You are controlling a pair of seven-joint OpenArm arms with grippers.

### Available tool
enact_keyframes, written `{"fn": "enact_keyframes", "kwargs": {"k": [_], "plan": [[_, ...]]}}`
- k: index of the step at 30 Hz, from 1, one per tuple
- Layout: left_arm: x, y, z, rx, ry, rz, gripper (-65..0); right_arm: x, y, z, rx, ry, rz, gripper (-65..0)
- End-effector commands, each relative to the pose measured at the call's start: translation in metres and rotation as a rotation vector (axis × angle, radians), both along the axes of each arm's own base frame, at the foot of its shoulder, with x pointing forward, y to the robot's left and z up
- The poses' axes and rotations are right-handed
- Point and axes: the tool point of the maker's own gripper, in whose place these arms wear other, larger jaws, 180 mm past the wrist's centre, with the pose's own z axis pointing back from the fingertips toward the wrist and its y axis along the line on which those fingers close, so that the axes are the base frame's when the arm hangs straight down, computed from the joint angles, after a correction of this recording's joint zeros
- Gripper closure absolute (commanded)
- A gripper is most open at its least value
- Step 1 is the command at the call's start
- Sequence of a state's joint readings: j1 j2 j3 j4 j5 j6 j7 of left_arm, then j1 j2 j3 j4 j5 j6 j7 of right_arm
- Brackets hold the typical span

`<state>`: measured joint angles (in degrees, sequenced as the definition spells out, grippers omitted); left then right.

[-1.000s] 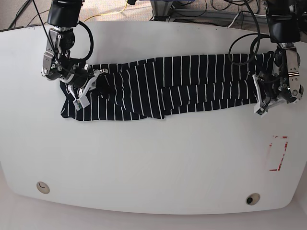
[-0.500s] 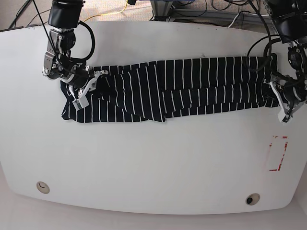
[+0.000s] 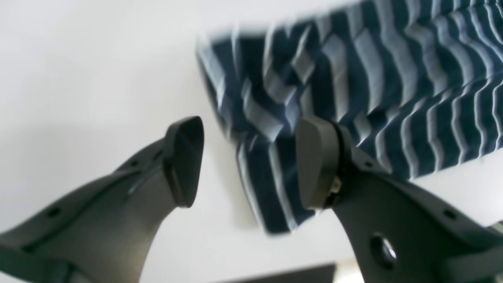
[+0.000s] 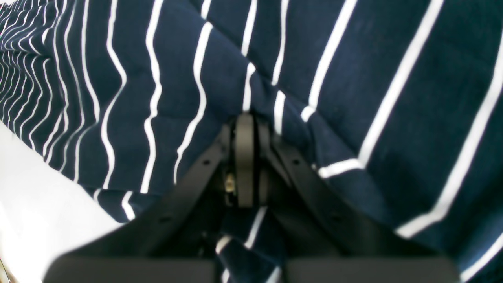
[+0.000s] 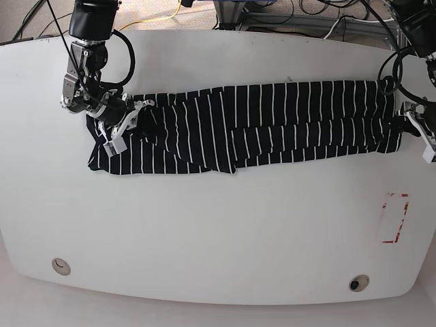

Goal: Layout the t-shirt on the table in an organized manner, then fold the t-shirt properly
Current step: 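Hold the strip end with the right gripper and straighten with the left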

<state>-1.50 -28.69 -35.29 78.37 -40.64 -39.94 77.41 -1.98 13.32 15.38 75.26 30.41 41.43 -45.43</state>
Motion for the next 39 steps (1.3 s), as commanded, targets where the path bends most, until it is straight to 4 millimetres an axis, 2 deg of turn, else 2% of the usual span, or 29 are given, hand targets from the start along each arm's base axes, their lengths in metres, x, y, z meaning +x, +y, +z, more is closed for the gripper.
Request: {"fn": "enact_keyframes", "kwargs": {"k": [1, 5, 13, 19, 34, 36, 39], "plan": [[0.006, 0.007, 0.002, -0.053, -0.031, 0.034, -35.7, -0.027, -0.013, -0.027, -0.121, 0.147, 0.042, -1.4], [0.008, 0.006, -0.008, -0.128, -0.055, 0.074, -35.7, -0.027, -0.011, -0.027, -0.120, 0.146, 0.047, -1.4], [0.002, 0.003, -0.025, -0.186, -0.032, 0.113, -35.8, -0.032, 0.006, -0.031, -0.126, 0.157, 0.120, -1.3], [-0.007, -0.011, -0.049, -0.262, 0.016, 0.146, -35.8, -0.032, 0.008, -0.031, -0.123, 0.158, 0.123, -1.3], [0.003, -0.043, -0.064, -0.283, 0.013, 0.074, -35.1, -0.032, 0.008, -0.031, -0.125, 0.158, 0.124, -1.3], [0.003, -0.044, -0.065, -0.285, 0.015, 0.071, -33.8, -0.032, 0.008, -0.031, -0.125, 0.158, 0.124, -1.3], [0.003, -0.044, -0.065, -0.285, 0.013, 0.072, -25.4, -0.032, 0.007, -0.031, -0.126, 0.158, 0.124, -1.3]]}}
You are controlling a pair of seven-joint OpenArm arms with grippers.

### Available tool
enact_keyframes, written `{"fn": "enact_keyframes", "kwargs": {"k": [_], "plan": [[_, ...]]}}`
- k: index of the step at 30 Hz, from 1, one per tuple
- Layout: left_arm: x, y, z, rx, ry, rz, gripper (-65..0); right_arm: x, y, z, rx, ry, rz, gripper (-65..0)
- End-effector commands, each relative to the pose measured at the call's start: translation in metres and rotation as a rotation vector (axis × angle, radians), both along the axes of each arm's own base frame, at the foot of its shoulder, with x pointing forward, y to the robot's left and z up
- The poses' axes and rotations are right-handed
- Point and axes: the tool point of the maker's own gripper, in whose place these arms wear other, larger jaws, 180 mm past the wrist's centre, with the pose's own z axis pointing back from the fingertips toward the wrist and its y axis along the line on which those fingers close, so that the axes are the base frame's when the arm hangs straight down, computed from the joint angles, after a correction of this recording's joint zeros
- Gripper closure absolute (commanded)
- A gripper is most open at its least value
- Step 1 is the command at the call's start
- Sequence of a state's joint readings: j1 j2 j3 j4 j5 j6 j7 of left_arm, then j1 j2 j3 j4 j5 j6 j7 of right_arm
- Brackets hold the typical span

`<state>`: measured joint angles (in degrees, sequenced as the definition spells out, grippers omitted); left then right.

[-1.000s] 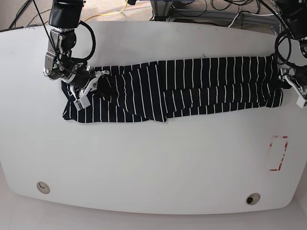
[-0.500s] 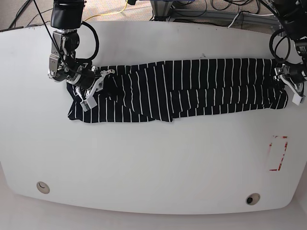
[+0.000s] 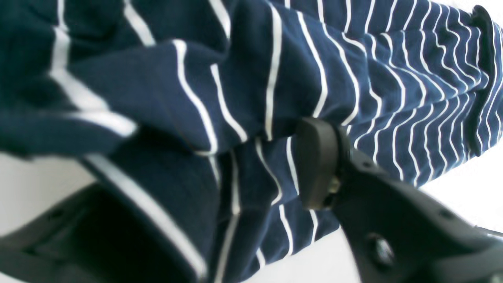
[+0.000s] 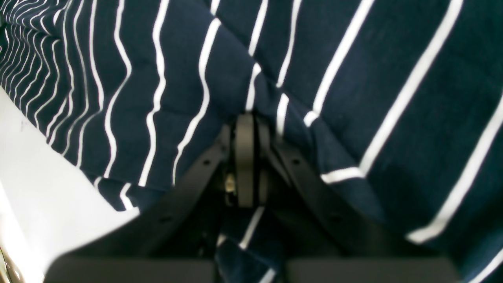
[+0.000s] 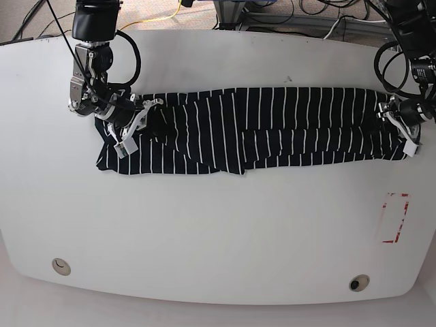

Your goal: Layout the t-shirt on the table in an organized manner, then fold the t-shirt properly

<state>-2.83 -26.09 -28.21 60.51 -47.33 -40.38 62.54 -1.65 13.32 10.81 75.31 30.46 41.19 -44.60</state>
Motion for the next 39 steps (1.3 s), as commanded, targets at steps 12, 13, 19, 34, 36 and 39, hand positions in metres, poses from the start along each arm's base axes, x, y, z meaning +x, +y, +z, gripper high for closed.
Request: {"fn": "enact_keyframes", "kwargs": {"k": [12, 13, 19, 34, 36, 39], "plan": [[-0.006, 0.007, -0.004, 0.042, 0.036, -0.008, -6.8, -0.031, -0.015, -0.030, -0.137, 0.154, 0.057, -1.3], [-0.005, 0.008, -0.003, 0.042, 0.032, -0.006, -6.8, -0.031, -0.014, -0.030, -0.135, 0.154, 0.057, -1.3], [-0.003, 0.010, 0.000, 0.050, 0.019, -0.002, -4.4, -0.031, -0.014, -0.030, -0.135, 0.154, 0.057, -1.3], [-0.007, -0.004, 0.049, 0.240, -0.104, -0.169, -4.0, -0.031, -0.015, -0.030, -0.137, 0.154, 0.057, -1.3], [-0.009, -0.010, 0.058, 0.278, -0.118, -0.209, -4.0, -0.031, -0.014, -0.030, -0.135, 0.154, 0.057, -1.3], [-0.009, -0.018, 0.072, 0.321, -0.149, -0.252, -4.0, -0.031, -0.013, -0.030, -0.134, 0.154, 0.057, -1.3]]}}
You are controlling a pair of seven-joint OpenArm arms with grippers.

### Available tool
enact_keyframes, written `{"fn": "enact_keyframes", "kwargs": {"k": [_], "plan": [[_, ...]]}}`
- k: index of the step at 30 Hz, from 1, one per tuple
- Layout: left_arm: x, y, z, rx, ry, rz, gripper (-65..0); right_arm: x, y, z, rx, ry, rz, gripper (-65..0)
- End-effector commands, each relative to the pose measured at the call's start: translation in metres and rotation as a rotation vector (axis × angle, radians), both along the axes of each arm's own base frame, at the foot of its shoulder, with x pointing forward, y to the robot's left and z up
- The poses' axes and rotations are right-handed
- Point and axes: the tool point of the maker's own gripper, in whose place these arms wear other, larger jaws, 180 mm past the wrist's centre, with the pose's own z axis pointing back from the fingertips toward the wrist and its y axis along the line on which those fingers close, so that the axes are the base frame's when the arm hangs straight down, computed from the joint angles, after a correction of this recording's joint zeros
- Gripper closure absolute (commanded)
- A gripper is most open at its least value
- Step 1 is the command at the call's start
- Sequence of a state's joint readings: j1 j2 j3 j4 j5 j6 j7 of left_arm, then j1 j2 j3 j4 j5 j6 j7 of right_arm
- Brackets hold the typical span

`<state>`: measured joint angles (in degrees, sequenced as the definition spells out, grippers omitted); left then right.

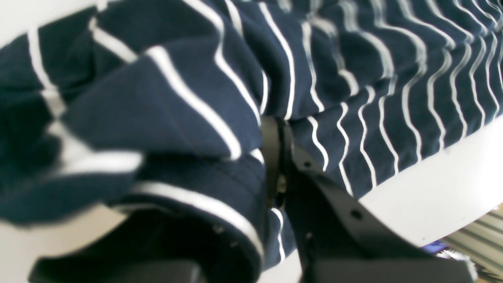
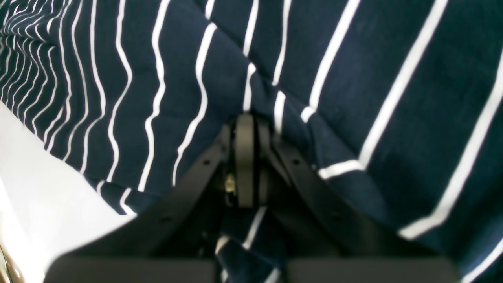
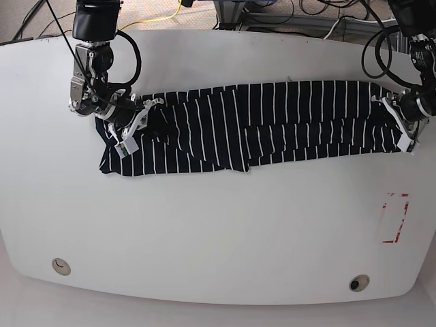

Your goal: Layout the t-shirt on the table in an organized manner, then fold the t-shirt properly

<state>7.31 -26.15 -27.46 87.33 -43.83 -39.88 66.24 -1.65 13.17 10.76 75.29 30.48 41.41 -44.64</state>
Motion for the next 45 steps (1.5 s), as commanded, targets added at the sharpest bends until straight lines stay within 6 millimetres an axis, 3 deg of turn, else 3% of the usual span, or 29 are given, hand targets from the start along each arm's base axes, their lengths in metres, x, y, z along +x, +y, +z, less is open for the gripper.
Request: {"fn": "enact_keyframes", "kwargs": {"k": [1, 7, 15, 25, 32, 41, 45], "plan": [[0.009, -0.002, 0.026, 0.047, -0.072, -0.047, -4.0, -0.030, -0.015, -0.030, -0.138, 0.154, 0.053, -1.3], [0.013, -0.023, 0.058, 0.136, -0.139, -0.146, -4.2, -0.030, -0.014, -0.030, -0.136, 0.153, 0.053, -1.3], [0.028, -0.066, 0.074, 0.182, -0.170, -0.307, -4.2, -0.030, -0.014, -0.030, -0.136, 0.153, 0.053, -1.3], [0.048, -0.140, 0.074, 0.080, -0.211, -0.440, -4.2, -0.030, -0.014, -0.030, -0.136, 0.153, 0.053, -1.3], [0.044, -0.198, 0.070, 0.018, -0.213, -0.582, -4.2, -0.030, -0.014, -0.030, -0.135, 0.153, 0.053, -1.3], [0.031, -0.230, 0.062, -0.013, -0.190, -0.675, -4.9, -0.022, -0.014, -0.025, -0.135, 0.136, 0.051, -1.3], [0.028, -0.235, 0.060, -0.016, -0.185, -0.691, -12.9, -0.022, -0.014, -0.025, -0.134, 0.134, 0.051, -1.3]]}}
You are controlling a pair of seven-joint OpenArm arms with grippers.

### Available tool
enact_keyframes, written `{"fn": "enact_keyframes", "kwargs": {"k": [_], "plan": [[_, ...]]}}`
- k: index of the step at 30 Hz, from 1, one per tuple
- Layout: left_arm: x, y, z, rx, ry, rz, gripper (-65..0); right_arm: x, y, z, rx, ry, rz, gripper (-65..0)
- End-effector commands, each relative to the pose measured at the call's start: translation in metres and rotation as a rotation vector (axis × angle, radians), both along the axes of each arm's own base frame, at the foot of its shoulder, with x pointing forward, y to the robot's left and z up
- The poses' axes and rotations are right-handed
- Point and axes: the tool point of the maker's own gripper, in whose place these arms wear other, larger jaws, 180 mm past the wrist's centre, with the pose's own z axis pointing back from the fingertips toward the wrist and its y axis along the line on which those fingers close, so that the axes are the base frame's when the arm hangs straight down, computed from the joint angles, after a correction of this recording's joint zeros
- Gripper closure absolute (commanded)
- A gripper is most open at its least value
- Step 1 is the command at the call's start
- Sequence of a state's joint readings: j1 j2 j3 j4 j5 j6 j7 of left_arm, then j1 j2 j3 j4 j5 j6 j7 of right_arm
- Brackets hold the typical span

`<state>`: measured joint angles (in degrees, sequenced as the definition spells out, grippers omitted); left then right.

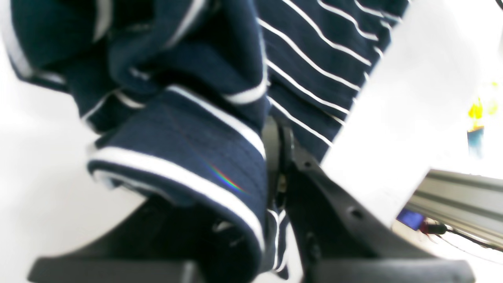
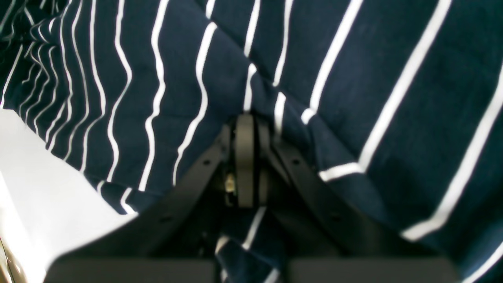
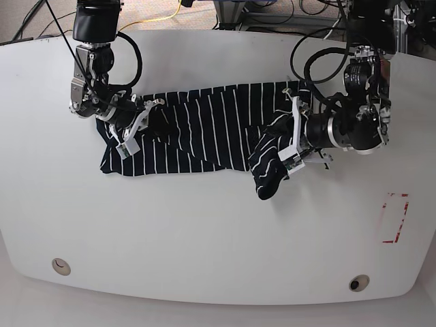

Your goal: Layout the t-shirt on the table in an organized manner, then fold the t-shirt properly

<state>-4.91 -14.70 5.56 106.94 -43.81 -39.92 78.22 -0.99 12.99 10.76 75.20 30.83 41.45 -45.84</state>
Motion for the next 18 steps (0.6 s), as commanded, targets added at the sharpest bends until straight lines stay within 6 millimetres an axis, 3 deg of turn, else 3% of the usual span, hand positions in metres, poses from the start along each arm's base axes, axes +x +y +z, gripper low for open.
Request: {"fn": "enact_keyframes", "kwargs": {"k": [1, 4, 10, 18], "plan": [[0.007, -0.003, 0.013, -0.029, -0.041, -0.005, -14.0, -0.024, -0.016, -0.026, -0.135, 0.128, 0.044, -1.3], [0.008, -0.002, 0.013, -0.029, -0.042, 0.000, -15.0, -0.024, -0.016, -0.026, -0.135, 0.128, 0.044, -1.3], [0.009, -0.001, 0.014, -0.031, -0.044, 0.003, -9.9, -0.024, -0.011, -0.026, -0.126, 0.128, 0.044, -1.3], [0.007, -0.003, 0.013, -0.031, -0.041, -0.006, -12.1, -0.024, -0.005, -0.027, -0.113, 0.129, 0.045, -1.3]]}}
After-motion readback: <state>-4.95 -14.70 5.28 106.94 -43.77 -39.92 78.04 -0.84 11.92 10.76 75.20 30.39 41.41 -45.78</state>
